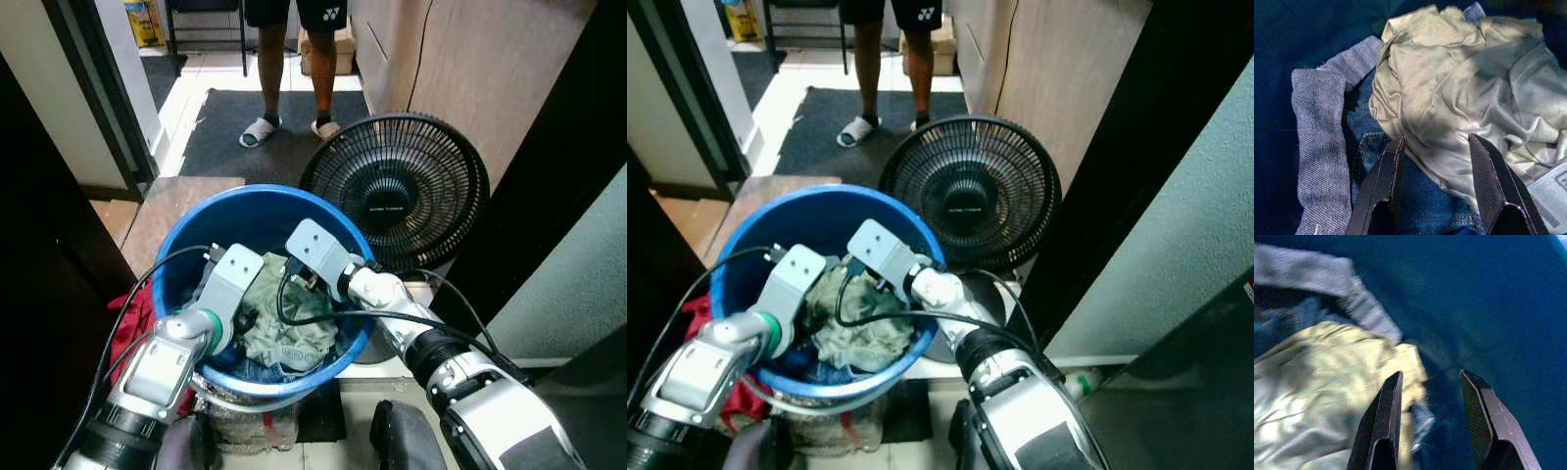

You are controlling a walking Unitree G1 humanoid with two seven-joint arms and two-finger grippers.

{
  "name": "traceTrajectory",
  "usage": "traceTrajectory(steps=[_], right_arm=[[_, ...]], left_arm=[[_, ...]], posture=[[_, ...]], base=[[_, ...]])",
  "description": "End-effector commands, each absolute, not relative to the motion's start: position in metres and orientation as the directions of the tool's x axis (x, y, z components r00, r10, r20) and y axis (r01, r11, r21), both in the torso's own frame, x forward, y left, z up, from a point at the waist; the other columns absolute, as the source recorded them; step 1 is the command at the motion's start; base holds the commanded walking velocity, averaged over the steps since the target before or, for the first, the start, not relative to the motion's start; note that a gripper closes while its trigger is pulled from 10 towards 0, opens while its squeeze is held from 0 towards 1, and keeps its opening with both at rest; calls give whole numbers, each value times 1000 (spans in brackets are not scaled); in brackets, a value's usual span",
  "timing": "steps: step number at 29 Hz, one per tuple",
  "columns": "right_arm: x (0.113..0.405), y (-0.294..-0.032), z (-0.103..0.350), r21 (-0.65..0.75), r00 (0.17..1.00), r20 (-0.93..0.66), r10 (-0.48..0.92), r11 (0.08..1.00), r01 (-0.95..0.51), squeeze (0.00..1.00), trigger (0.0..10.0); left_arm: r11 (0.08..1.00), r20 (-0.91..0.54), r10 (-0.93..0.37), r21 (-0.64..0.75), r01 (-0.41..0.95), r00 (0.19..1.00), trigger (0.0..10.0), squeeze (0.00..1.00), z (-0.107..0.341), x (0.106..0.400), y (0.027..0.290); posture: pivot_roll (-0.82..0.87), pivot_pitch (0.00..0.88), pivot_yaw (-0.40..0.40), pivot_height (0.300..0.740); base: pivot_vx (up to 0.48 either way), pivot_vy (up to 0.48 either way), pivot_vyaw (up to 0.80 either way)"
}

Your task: Clothes washing

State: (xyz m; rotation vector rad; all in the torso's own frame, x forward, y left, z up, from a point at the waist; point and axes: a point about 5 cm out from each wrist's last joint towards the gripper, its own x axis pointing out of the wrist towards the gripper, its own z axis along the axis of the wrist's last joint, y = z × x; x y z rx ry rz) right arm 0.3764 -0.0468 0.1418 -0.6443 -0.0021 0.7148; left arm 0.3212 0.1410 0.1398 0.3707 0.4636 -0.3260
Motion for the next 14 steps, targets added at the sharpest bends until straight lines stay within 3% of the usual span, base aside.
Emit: traceTrajectory(steps=[1,14], right_arm=[[370,-52,122,-517,749,-289,596,561,-646,0,10000],[356,-43,101,-481,672,-368,643,487,-729,0,10000]], left_arm=[[884,-527,-199,267,384,826,10000,0,130,320,146],[867,-473,-251,278,413,844,10000,0,152,340,127]], posture=[[128,116,36,490],[127,112,63,490]], base=[[0,0,0],[0,0,0]])
